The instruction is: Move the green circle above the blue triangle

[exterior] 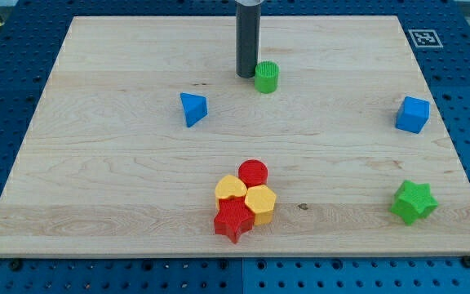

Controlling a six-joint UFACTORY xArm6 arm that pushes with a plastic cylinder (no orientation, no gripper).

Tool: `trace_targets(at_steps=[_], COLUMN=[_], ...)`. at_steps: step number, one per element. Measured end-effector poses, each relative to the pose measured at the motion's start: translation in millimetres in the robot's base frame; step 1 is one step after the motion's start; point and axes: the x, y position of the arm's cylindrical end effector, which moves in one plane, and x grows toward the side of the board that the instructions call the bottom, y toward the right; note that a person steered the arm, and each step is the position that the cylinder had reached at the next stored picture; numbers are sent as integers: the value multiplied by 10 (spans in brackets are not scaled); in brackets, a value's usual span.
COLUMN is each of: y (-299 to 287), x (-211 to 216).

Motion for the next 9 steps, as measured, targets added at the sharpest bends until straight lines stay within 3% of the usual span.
trace_targets(at_steps=[2, 4, 7, 9], y=[240, 775, -538, -545], x=[-489, 32, 76, 5])
